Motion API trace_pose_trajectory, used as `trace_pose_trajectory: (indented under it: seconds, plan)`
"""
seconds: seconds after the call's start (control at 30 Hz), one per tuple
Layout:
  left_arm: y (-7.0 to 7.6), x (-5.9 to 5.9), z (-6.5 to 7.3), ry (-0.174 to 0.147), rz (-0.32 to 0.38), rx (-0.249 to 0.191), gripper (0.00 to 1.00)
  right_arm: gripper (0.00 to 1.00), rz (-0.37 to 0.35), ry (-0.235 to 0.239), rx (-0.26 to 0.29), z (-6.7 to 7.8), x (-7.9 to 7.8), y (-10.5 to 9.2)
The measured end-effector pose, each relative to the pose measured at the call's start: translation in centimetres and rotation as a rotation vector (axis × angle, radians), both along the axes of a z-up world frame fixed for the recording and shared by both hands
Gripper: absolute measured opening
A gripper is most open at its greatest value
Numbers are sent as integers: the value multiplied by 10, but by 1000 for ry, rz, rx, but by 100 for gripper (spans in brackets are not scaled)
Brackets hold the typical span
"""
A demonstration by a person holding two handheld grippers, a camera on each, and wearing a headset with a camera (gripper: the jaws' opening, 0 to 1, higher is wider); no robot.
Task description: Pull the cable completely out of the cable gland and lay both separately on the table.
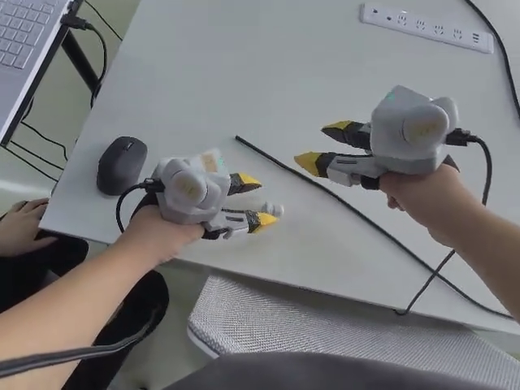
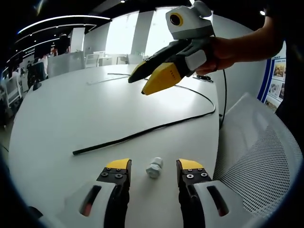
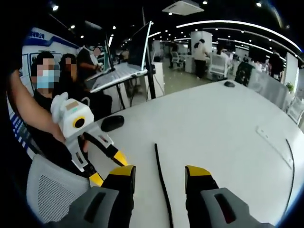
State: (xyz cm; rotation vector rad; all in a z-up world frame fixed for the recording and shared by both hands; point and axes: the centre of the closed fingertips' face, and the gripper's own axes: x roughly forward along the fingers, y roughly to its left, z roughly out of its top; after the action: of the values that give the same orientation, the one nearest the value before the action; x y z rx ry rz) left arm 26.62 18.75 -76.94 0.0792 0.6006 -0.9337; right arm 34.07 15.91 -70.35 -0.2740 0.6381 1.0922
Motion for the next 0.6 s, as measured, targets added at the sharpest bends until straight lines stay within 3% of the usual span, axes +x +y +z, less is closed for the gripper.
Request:
trace_pose_trajectory:
  seconds: [0.2,0.33,0.6]
  plan:
    - [-3,0,13,-17,-7,-15,44,41,-78,4,61,21,-4,-27]
    - [-5,1,26,-18,-6,-48,47,42,-128,-3,96,33,-5,-46]
    - [-6,-1,43,-31,-14,-51,54,43,-215,-2,162,52,-7,-78]
